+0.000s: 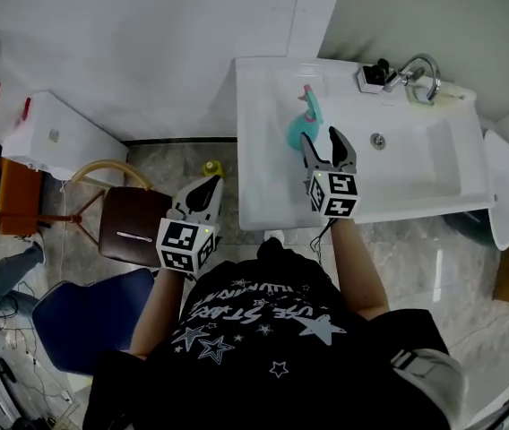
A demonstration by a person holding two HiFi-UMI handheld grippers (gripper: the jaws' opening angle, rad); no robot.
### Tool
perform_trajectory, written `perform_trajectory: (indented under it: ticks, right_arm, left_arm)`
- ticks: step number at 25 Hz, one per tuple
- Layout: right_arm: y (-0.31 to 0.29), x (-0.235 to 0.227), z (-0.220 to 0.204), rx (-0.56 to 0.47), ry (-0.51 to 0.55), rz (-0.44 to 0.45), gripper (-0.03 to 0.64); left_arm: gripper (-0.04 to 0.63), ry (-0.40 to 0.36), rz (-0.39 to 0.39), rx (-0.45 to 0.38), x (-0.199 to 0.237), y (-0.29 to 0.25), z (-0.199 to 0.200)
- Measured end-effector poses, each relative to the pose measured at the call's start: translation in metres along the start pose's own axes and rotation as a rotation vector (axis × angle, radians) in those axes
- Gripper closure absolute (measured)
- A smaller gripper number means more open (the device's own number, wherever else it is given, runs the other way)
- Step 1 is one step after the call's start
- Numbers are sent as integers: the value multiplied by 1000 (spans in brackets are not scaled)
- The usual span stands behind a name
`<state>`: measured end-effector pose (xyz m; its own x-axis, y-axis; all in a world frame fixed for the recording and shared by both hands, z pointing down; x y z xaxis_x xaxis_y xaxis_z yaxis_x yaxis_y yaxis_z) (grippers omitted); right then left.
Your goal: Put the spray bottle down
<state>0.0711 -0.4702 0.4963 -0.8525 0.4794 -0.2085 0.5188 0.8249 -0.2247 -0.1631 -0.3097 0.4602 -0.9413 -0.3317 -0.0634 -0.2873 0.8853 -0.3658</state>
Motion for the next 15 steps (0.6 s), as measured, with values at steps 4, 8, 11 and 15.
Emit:
perform_trajectory:
  ticks: [4, 8, 11, 15]
  right_arm:
    - [41, 16, -5, -18, -7, -58, 341]
    - [86, 43, -14, -33, -5, -105, 341]
    - [119, 63, -21, -46, -16, -150, 342]
    - [169, 84, -33, -60, -39, -224, 358]
  left_arm:
    - [580, -7, -45, -23, -4, 28, -7]
    - [580, -10, -90, -35, -8, 64, -21]
    - [580, -22, -123, -47, -9, 89, -30]
    - [580, -24, -172, -64, -14, 114, -43]
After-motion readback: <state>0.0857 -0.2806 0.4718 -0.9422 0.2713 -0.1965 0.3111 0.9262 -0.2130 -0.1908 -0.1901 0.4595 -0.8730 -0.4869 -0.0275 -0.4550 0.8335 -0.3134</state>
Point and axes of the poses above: the fingertips, and each gripper's own axes: y backward along the fingers, x to its left, z out of its top, the point moved 6 cm from there along y, backward along the fingers, and after that the axes turned 10 degrees about -y, right-handed, at the moved point
